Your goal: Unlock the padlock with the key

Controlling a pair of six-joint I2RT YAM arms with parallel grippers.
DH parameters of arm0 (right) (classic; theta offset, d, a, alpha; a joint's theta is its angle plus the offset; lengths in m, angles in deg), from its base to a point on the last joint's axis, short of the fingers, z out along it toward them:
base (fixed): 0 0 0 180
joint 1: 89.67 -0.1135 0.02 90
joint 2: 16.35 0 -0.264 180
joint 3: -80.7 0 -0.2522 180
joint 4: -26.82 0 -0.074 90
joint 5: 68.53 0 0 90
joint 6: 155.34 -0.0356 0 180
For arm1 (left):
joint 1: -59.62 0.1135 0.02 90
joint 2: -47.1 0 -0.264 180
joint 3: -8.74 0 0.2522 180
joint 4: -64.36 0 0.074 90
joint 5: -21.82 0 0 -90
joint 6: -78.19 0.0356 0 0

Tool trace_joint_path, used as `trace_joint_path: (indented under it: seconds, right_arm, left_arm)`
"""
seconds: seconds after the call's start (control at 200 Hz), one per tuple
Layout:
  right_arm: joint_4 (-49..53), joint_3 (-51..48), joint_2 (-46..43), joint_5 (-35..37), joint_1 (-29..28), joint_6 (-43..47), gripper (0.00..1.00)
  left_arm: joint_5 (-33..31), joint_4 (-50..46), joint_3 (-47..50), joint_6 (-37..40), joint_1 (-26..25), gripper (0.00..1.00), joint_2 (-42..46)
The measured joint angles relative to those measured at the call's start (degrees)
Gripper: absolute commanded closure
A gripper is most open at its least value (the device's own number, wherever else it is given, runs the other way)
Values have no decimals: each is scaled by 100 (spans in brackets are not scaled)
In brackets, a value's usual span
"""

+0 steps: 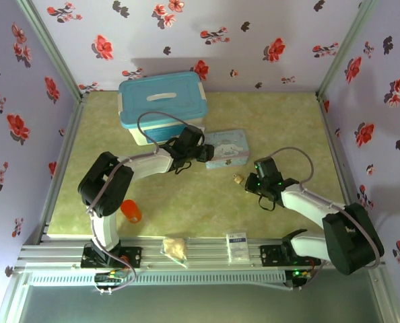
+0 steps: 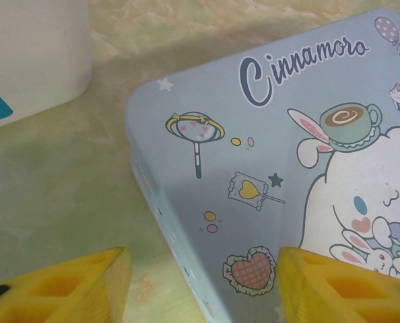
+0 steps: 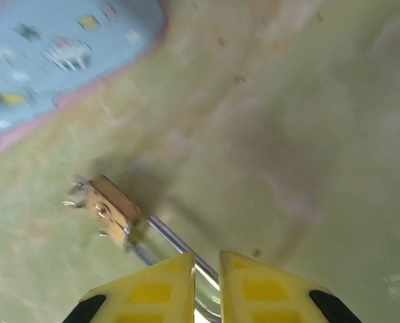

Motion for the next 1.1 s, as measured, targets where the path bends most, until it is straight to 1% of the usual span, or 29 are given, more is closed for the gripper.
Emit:
trace_joint_path:
  seconds: [0.1, 0.17, 0.265, 0.405, 0.475, 0.565, 0.695, 0.78, 0.9, 1.1]
  right_arm:
    - [404, 2, -98, -13, 0, 129, 60]
    - [533, 7, -278, -13, 0, 186, 53]
    - [654, 164, -389, 0, -2, 352, 52]
    - [822, 859, 44, 94, -160, 601, 50]
    - [817, 1226, 382, 203, -422, 723, 46]
    - [831, 1639, 918, 413, -710, 890, 46]
    - [866, 2153, 1858, 881, -857, 1067, 46]
    - [811, 2249, 2269, 1016, -918, 1084, 47]
    - [708, 2251, 2546, 1102, -1126, 1084, 49]
    - [463, 2124, 2529, 1377, -1604, 1014, 52]
  left_arm:
    - [0, 0, 0, 0, 0, 41, 2]
    - [0, -11, 0, 2, 0, 41, 13]
    - [2, -22, 0, 15, 9, 41, 24]
    - [-2, -188, 0, 90, 33, 40, 92]
    - [-4, -289, 0, 116, 44, 40, 142]
    - [-4, -365, 74, 129, 61, 40, 249]
    - [-4, -409, 319, 127, 81, 39, 507]
    - [-4, -468, 483, 127, 96, 39, 719]
    - [-4, -487, 643, 127, 120, 39, 994]
    - [-4, -483, 820, 114, 136, 39, 1178]
